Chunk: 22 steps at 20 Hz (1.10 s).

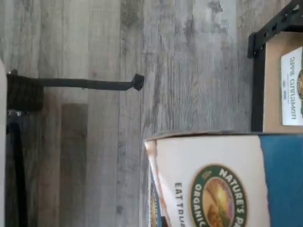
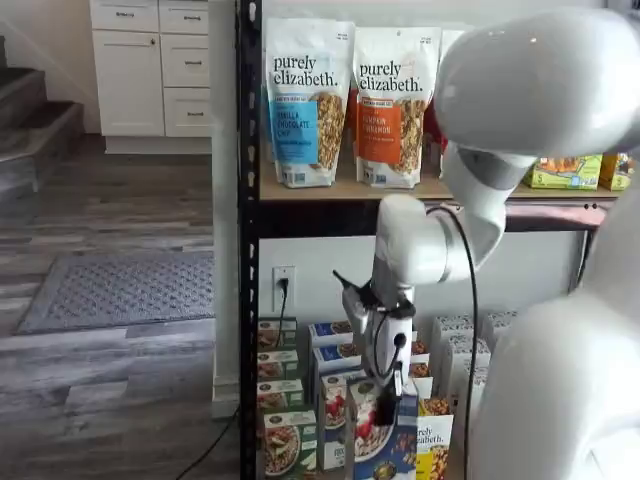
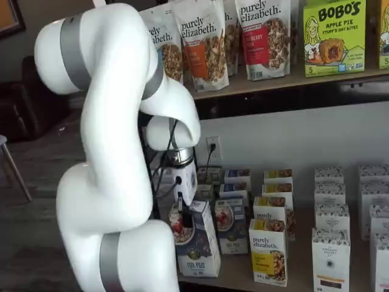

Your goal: Pick up the blue and white box that is on the bottom shelf, the second box from the left

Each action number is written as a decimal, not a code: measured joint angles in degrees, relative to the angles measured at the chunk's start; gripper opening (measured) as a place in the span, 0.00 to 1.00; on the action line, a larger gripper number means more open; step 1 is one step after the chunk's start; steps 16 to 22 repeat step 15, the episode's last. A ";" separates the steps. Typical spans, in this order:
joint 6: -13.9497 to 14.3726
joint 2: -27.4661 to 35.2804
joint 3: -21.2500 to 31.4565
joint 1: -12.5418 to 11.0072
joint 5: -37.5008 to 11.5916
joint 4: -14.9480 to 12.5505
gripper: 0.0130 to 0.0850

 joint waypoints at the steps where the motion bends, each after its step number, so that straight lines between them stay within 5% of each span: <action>1: 0.14 -1.64 0.02 0.03 2.03 -0.03 0.39; 15: -1.60 -20.09 -4.67 -1.19 24.78 3.34 0.39; 22: -1.60 -20.09 -4.67 -1.19 24.78 3.34 0.39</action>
